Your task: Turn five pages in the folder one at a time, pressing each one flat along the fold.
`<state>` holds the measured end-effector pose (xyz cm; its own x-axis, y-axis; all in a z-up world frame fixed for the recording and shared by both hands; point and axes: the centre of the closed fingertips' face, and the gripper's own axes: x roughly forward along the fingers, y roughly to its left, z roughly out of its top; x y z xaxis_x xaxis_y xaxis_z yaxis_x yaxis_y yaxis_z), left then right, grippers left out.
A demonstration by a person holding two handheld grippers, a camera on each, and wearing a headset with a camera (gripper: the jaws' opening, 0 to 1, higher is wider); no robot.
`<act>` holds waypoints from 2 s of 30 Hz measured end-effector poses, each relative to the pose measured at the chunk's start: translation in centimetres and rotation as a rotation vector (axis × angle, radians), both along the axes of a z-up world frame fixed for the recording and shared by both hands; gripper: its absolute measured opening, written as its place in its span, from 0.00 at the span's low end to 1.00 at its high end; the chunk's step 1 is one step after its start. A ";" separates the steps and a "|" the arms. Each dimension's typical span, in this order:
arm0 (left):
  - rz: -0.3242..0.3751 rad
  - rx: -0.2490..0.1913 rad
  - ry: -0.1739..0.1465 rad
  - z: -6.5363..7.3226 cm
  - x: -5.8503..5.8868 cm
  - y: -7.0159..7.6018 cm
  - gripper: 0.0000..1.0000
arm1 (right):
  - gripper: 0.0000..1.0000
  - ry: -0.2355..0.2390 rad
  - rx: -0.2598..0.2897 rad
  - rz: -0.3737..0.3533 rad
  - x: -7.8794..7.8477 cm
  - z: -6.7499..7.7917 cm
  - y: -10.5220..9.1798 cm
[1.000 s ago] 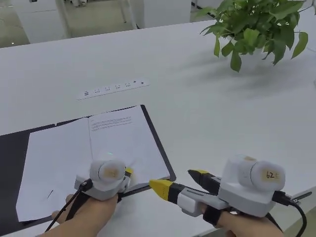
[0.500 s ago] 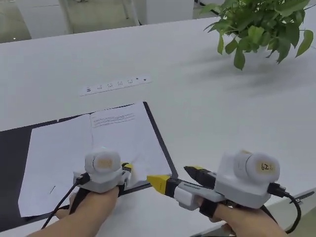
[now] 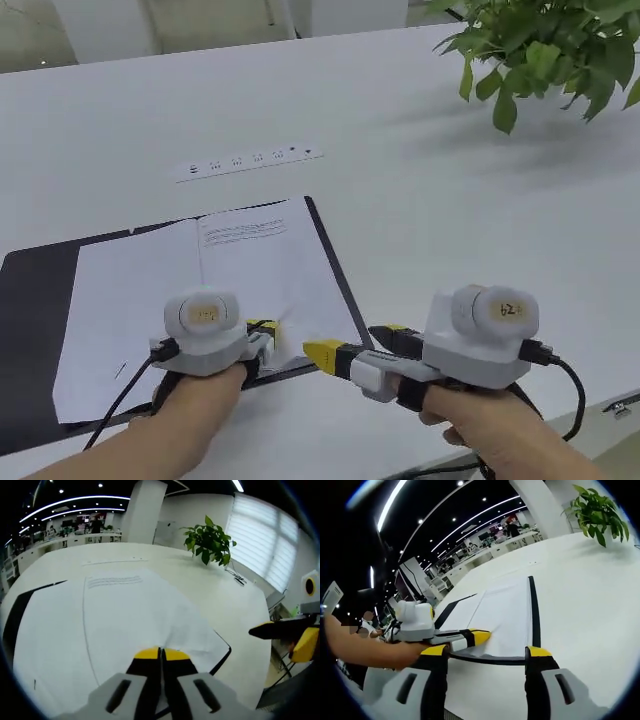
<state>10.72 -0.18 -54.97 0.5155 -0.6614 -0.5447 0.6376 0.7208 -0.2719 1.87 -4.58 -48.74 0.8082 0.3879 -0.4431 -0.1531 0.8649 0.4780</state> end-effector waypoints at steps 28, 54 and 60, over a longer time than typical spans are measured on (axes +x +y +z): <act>0.036 -0.084 0.061 0.0 0.1 0.0 0.00 | 0.40 0.085 -0.038 -0.016 2.5 -4.4 -0.9; 0.017 -0.057 0.030 0.2 -0.1 -0.1 0.00 | 0.00 0.077 -0.107 -0.071 2.0 -4.0 -2.8; 0.002 -0.060 0.018 0.9 -0.5 0.8 0.06 | 0.00 0.012 -0.141 -0.050 2.3 -2.2 -2.3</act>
<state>10.17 0.58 -54.11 0.5074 -0.6919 -0.5136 0.6304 0.7044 -0.3262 4.17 -6.87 -50.89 0.8196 0.2803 -0.4996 -0.1029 0.9299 0.3530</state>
